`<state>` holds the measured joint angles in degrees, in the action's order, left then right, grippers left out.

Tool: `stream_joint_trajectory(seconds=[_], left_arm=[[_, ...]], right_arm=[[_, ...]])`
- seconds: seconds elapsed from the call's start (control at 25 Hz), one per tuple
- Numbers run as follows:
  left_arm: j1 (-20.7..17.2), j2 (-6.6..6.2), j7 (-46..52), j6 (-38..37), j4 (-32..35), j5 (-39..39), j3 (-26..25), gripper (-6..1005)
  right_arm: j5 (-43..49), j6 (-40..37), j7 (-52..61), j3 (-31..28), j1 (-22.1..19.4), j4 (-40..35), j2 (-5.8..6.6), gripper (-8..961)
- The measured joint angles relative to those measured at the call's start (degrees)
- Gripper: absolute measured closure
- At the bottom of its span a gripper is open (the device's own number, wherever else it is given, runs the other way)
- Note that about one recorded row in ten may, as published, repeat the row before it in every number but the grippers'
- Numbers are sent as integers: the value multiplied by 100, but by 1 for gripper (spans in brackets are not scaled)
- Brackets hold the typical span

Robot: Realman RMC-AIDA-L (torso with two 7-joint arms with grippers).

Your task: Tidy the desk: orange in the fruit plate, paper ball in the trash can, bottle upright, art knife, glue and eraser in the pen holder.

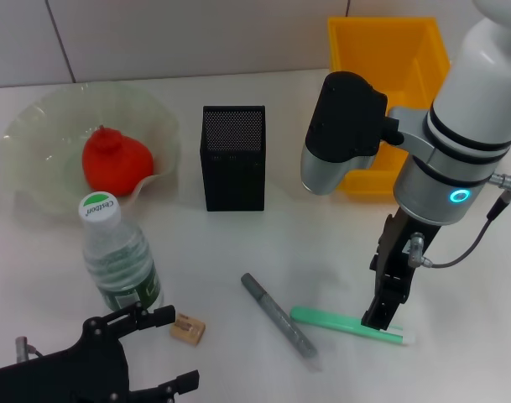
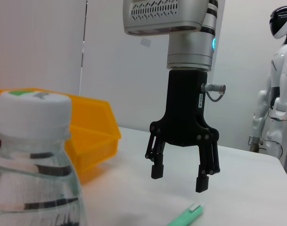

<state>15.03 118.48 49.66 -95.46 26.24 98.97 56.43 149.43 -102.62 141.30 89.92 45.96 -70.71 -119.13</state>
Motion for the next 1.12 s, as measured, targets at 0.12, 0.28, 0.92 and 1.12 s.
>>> stream_joint_trajectory(seconds=[0.12, 0.28, 0.92, 1.12], left_arm=[[13, 0, 0, 4, -2, 0, -1, 158], [32, 0, 0, 11, -7, 0, -1, 158], [19, 9, -1, 12, -23, 0, 8, 158], [-17, 4, -58, 11, -23, -1, 9, 158]], right_arm=[[0, -2, -10, 0, 13, 0, -2, 113], [0, -15, -17, 0, 25, -2, -4, 113], [-72, -329, 15, -3409, 303, -1286, 74, 115], [-255, -677, 140, -3673, 191, -1783, 120, 115]])
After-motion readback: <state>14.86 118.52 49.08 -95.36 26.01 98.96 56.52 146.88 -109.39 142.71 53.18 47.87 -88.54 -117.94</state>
